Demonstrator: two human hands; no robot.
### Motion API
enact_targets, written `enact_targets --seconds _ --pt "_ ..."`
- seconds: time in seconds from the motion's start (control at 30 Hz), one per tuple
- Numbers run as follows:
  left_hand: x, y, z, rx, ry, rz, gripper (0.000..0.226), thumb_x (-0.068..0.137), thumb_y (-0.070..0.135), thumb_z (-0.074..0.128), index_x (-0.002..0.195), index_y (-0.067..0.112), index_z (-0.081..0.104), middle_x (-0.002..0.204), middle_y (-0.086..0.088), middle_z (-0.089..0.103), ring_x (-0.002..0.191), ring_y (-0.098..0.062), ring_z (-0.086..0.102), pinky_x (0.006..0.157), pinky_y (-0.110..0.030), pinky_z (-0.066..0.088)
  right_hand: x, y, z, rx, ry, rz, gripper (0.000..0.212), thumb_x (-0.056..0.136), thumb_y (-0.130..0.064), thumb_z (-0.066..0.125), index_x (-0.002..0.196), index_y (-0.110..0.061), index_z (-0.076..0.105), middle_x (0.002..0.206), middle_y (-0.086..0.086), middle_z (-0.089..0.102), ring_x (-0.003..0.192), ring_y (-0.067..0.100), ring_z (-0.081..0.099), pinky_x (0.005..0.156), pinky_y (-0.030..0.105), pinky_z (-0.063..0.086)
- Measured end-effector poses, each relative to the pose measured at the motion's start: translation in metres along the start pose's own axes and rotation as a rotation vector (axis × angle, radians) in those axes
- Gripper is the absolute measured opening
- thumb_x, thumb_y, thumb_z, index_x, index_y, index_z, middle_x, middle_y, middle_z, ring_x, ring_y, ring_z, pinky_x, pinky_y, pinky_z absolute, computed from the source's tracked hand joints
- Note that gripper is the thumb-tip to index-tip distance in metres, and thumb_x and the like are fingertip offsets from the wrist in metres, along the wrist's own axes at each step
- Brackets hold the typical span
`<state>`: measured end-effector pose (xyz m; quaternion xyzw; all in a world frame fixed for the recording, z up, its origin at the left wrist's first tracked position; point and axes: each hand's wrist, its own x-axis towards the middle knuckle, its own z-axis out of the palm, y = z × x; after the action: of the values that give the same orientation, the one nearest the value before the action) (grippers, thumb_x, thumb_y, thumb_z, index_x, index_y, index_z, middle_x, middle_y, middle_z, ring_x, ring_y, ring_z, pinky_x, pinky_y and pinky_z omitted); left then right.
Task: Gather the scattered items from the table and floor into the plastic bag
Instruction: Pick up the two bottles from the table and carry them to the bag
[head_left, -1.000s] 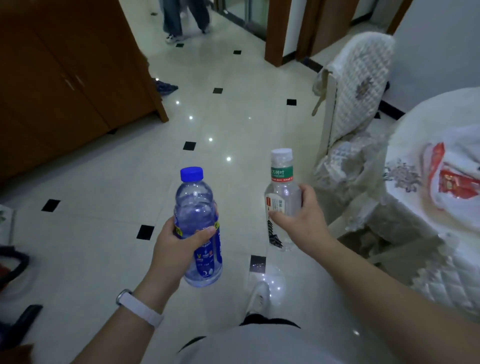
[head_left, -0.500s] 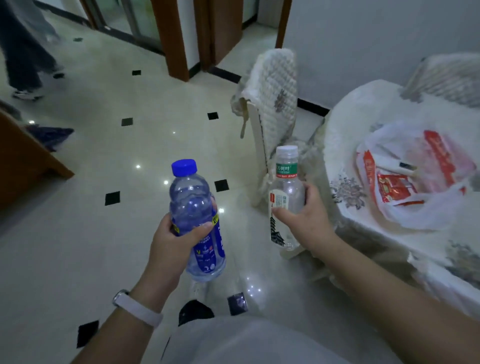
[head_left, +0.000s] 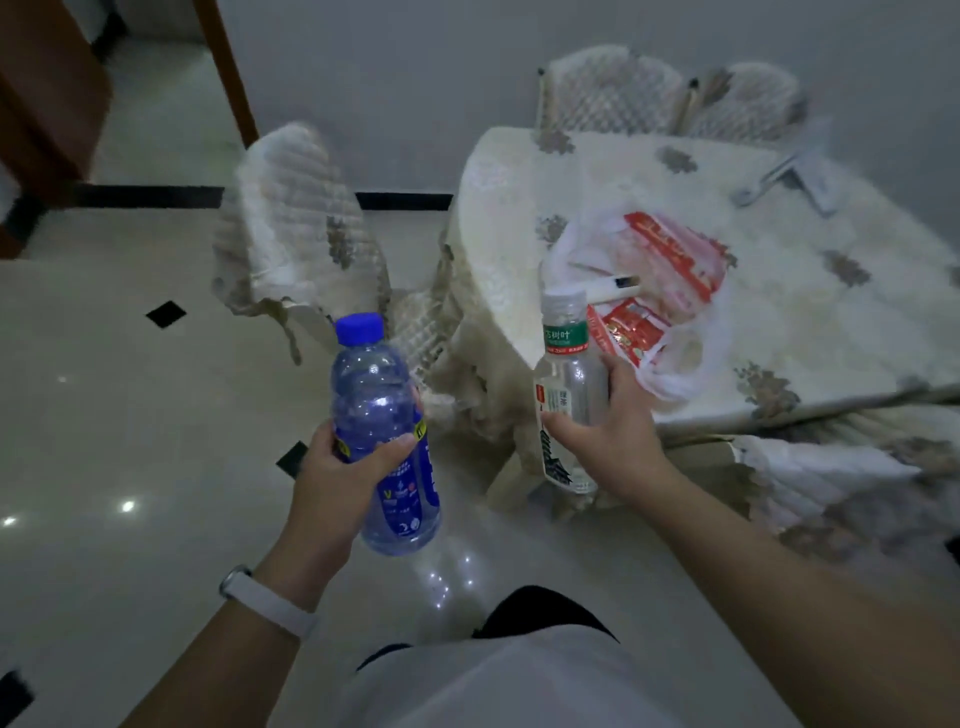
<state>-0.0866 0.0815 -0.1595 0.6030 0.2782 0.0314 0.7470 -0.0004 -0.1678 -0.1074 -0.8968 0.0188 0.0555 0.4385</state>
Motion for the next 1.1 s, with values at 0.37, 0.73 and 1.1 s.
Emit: enact_targets --seconds 0.37,0.73,1.1 --pt "0.117 0.027 0.133 0.225 -0.246 -0.045 0.072 0.047 0.036 0.091 0.113 0.023 0.067 0.101 -0.001 0.076 0.091 -0.023 0.074 0.076 -0.041 0.06 0.102 0.061 -0.04 0.144 0.165 0.224 0.082 0.07 -0.032 0.083 0.136 -0.028 0.034 0.122 -0.004 0.054 0.107 0.017 0.058 0.091 0.038 0.051" --pt "0.195 0.078 0.272 0.282 -0.403 0.024 0.06 0.063 0.022 0.088 0.118 0.016 0.064 0.106 -0.006 0.074 0.095 -0.026 0.073 0.078 -0.041 0.06 0.217 0.084 -0.097 0.165 0.22 0.247 0.079 0.075 -0.035 0.08 0.137 -0.024 0.033 0.118 -0.01 0.049 0.099 0.01 0.054 0.065 0.018 0.04" --pt "0.306 0.08 0.373 0.392 -0.567 0.051 0.083 0.053 0.043 0.091 0.125 0.016 0.06 0.116 -0.006 0.071 0.1 -0.025 0.071 0.085 -0.048 0.059 0.274 0.107 -0.109 0.195 0.324 0.424 0.076 0.078 -0.035 0.079 0.137 -0.034 0.031 0.092 -0.03 0.048 0.076 -0.009 0.052 0.062 0.017 0.042"
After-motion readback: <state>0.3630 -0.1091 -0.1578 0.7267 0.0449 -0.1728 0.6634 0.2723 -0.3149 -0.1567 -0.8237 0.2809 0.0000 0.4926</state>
